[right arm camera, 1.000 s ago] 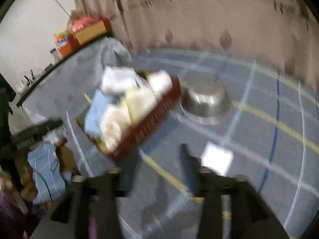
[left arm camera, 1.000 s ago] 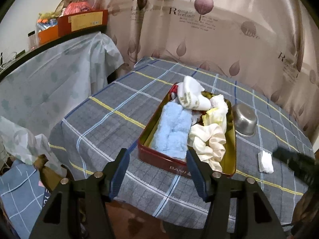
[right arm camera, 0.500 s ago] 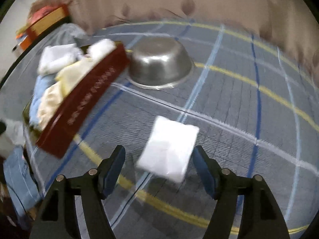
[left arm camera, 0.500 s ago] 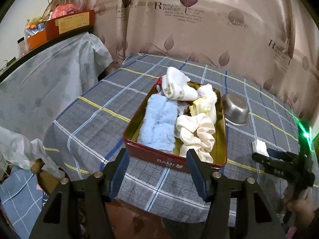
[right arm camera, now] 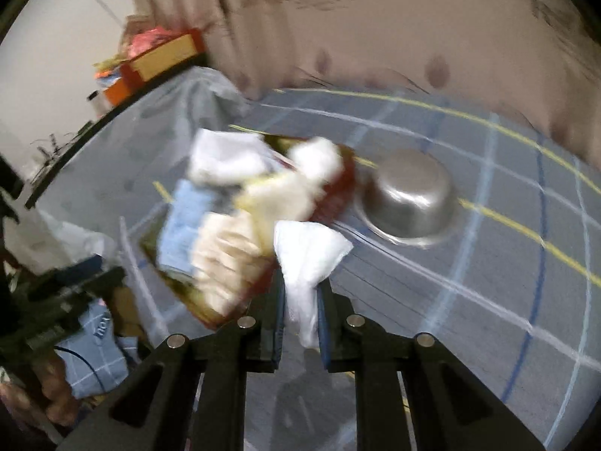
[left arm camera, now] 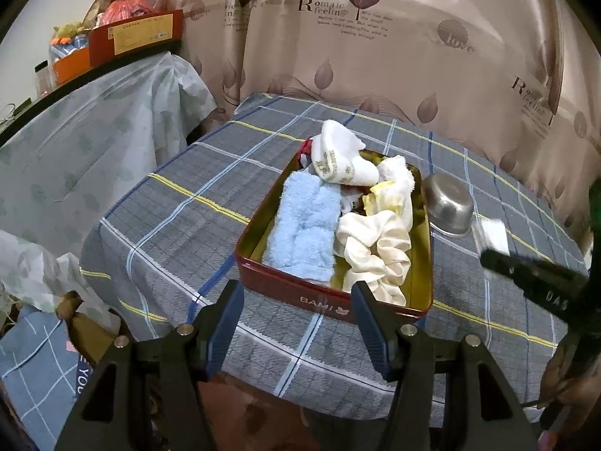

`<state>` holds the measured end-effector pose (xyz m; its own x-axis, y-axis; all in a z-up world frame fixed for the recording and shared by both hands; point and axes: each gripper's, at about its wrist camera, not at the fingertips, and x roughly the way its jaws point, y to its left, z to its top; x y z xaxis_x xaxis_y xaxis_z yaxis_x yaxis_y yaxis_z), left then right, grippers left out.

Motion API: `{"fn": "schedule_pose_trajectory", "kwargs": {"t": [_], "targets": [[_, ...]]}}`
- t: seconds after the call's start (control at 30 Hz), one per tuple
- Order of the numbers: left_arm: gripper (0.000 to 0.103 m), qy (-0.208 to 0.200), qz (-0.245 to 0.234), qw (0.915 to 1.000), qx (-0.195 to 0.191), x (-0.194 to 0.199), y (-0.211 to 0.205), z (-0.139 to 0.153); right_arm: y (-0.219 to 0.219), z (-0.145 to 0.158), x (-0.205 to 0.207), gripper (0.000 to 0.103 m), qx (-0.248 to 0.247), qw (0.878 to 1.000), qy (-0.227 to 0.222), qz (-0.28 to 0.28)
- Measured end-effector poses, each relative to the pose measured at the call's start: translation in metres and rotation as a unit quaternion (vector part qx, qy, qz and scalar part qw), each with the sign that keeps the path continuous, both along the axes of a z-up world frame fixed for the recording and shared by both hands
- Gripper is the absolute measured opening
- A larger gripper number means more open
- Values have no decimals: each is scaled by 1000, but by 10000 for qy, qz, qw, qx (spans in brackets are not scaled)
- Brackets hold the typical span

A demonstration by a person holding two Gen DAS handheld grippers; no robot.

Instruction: Organize soft objects

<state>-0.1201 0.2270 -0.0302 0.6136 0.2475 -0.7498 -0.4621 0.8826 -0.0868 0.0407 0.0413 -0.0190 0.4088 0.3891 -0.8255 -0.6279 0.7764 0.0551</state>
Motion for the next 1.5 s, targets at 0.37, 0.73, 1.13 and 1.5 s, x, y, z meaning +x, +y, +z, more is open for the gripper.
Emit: {"fn": "schedule_pose_trajectory", "kwargs": {"t": [0.37,0.73,1.13,1.5], "targets": [[61,122,203,9997,-36,0,13,-4,84,-29,10,15,-2,9983,189,551],[61,312,295,9990,-131,4,22,-12,92,-48,21,19,-6,9987,242,440],[61,407,313,9987,-11,7,20,-15,92,-37,14,47,61,9991,-69,415],[61,227,324,9989,254,1,16,-3,66,30,-32,73,732,9897,-1184,326]]}}
